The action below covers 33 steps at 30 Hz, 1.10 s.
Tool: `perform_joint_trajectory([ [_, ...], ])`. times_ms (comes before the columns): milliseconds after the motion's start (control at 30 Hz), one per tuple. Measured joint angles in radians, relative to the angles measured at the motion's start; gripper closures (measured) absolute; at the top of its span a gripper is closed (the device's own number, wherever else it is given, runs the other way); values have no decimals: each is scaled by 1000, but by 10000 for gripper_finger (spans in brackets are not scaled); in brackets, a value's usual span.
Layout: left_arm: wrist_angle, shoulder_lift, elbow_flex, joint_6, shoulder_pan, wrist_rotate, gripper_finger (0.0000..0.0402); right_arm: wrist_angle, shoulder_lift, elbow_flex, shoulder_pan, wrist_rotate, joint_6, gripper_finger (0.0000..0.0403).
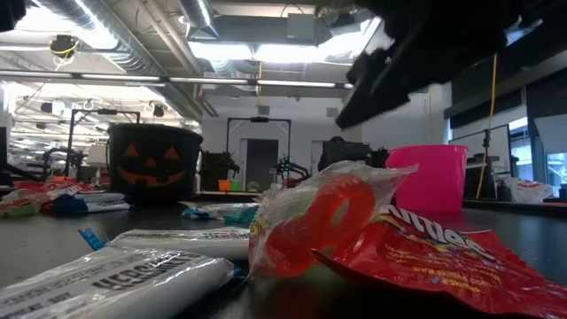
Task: Sort candy
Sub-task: Put the green gummy into the pink bucket
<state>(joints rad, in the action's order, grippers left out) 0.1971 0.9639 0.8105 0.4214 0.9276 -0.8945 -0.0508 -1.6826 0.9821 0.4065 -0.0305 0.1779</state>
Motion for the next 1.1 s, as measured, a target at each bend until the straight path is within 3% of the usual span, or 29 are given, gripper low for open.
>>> perform_joint_trajectory([
  [133,-250,-42,-98,-185,-125,225,296,0,-41,0,0,23,31,157],
  [333,-328,-50,-160,-222,-295,411,296,3,-74,0,0,33,47,157],
  [733,-373,-40,-183,-234,-430,505,296,63,-93,0,9,76,53,157],
  [933,-372,-40,-183,-234,-436,521,296,82,-93,23,65,-11,1,157],
  [1100,-370,-39,-183,-234,-436,521,296,79,-124,32,72,-12,2,157],
])
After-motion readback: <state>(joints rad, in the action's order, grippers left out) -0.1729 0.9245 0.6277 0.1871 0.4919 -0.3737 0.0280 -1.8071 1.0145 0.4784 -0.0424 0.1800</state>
